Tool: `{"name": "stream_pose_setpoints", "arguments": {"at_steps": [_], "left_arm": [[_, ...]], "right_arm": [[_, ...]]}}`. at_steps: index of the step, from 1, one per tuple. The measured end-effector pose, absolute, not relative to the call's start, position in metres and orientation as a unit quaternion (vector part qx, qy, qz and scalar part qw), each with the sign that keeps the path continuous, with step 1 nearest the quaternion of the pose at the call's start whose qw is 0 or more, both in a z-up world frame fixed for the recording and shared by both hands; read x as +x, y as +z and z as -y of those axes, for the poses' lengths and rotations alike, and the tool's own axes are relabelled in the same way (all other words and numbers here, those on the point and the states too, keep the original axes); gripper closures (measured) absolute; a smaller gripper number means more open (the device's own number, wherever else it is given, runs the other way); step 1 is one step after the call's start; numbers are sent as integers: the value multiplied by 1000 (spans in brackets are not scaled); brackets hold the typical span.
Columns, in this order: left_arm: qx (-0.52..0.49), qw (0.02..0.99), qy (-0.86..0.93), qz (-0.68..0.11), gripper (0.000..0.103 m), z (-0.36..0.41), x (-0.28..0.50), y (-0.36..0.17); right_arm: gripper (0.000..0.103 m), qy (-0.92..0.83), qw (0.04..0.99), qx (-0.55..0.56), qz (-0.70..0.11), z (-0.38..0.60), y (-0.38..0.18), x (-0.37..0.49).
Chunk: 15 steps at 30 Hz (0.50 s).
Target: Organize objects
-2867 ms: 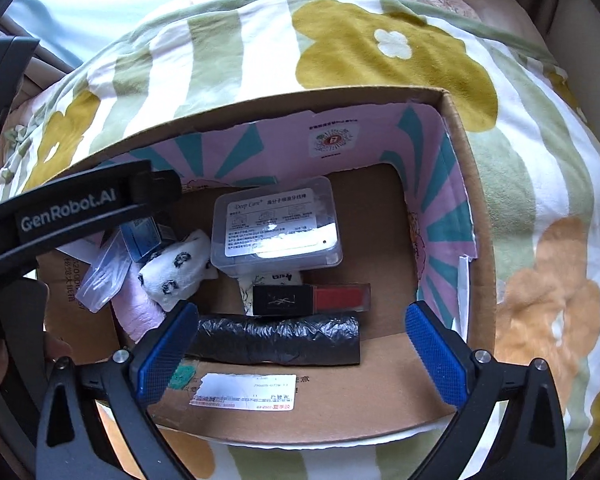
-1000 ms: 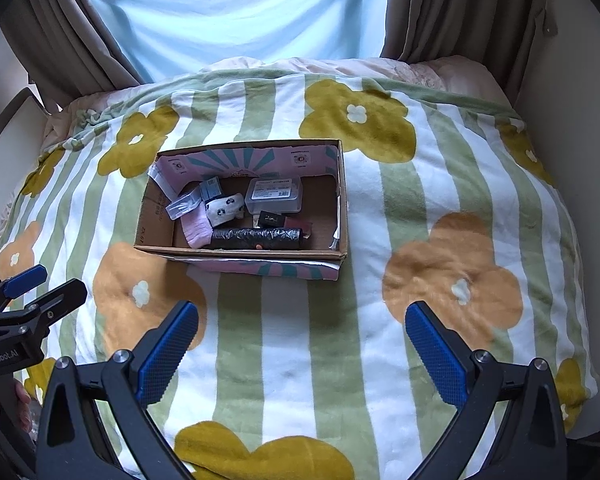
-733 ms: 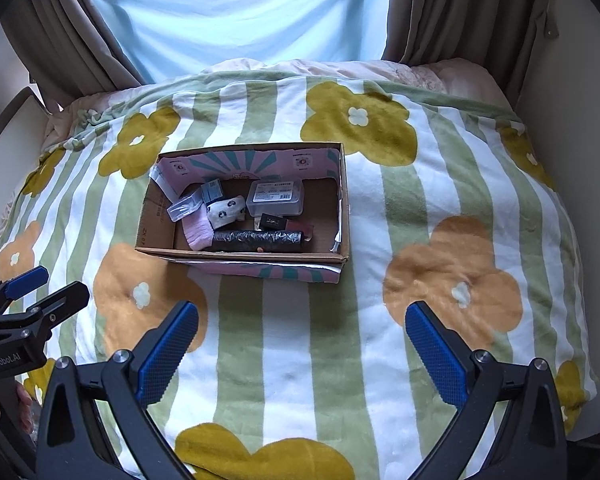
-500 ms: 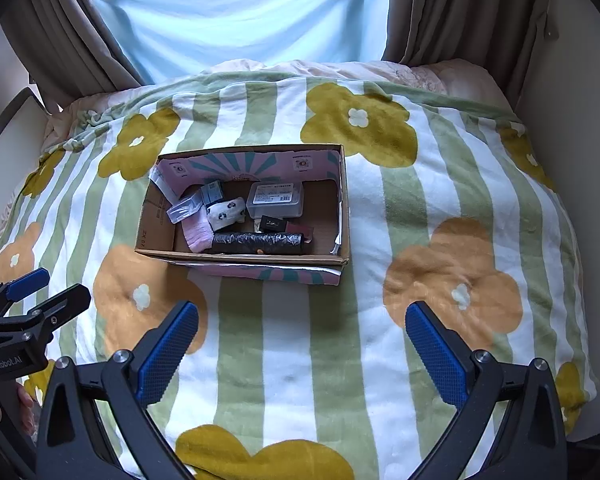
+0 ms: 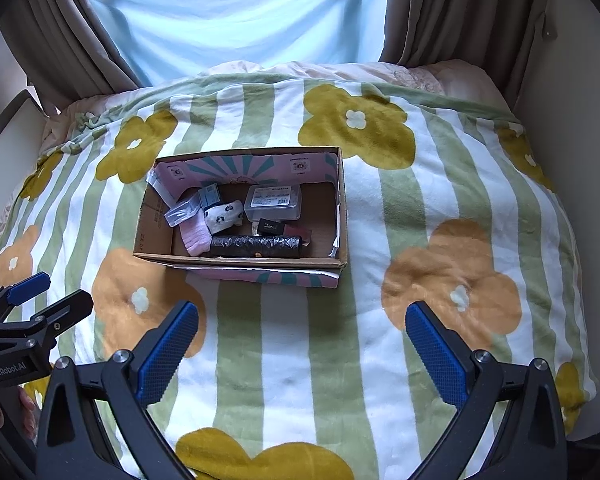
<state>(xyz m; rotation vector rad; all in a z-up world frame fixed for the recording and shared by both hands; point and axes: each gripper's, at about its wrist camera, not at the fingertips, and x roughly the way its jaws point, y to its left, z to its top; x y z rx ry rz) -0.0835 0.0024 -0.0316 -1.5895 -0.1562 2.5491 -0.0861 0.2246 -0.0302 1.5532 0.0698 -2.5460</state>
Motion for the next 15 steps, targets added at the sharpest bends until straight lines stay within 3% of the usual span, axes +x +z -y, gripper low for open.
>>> {"name": "stream_pose_setpoints", "arguments": {"at_steps": [15], "left_arm": [[-519, 58, 852, 38, 0, -3, -85, -33]], "right_arm": [[0, -852, 78, 517, -24, -225, -28, -89]]}}
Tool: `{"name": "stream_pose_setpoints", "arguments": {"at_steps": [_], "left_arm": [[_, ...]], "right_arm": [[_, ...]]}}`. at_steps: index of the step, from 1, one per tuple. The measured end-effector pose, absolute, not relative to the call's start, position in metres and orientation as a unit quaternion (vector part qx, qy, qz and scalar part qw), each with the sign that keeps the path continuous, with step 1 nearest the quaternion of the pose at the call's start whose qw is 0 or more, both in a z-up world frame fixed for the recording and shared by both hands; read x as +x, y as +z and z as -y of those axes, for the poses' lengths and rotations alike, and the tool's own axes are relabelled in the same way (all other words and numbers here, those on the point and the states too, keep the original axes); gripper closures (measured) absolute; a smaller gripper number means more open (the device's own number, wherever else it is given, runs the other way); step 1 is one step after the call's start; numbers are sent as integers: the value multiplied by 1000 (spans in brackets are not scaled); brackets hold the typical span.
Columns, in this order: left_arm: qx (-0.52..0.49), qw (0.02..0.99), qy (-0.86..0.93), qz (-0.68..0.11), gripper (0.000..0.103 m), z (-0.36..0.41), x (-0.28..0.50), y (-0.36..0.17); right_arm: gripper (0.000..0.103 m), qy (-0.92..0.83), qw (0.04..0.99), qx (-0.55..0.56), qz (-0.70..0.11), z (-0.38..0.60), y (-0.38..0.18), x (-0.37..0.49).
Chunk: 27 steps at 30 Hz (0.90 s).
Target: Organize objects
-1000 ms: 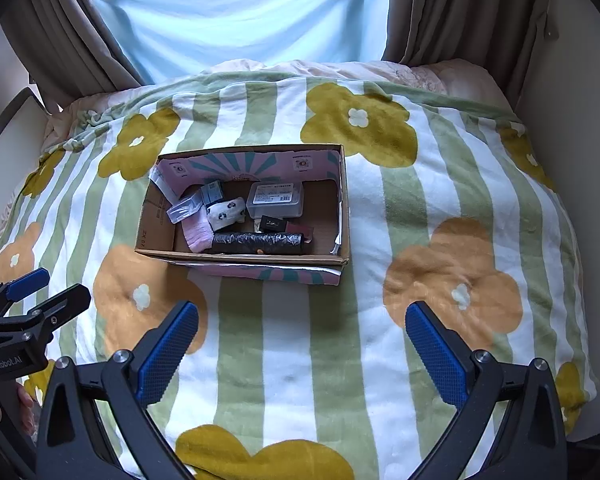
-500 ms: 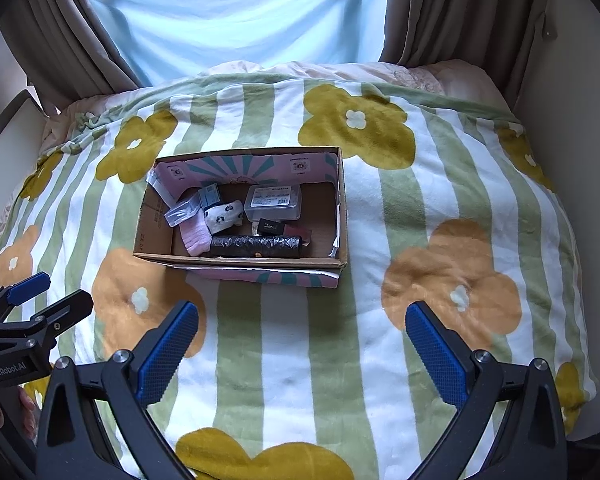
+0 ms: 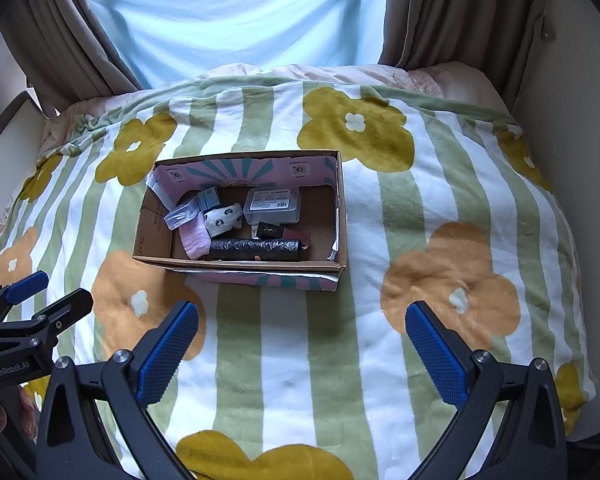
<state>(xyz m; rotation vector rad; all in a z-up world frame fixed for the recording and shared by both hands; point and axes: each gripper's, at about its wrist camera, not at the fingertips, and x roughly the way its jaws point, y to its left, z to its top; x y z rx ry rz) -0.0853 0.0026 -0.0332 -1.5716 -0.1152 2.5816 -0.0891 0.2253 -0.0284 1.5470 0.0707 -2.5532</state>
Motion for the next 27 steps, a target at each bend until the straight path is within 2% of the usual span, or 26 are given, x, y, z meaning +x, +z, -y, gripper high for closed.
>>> {"name": "stream_pose_setpoints", "arguments": {"at_steps": [6, 16, 27], "left_arm": [[-506, 56, 861, 22, 0, -7, -82, -28], [-490, 73, 867, 62, 0, -5, -78, -23], [-478, 44, 876, 57, 0, 2, -78, -21]], "right_arm": [[0, -852, 78, 517, -23, -225, -29, -89], [0, -854, 78, 514, -25, -222, -26, -91], [0, -854, 77, 515, -26, -220, -26, -91]]}}
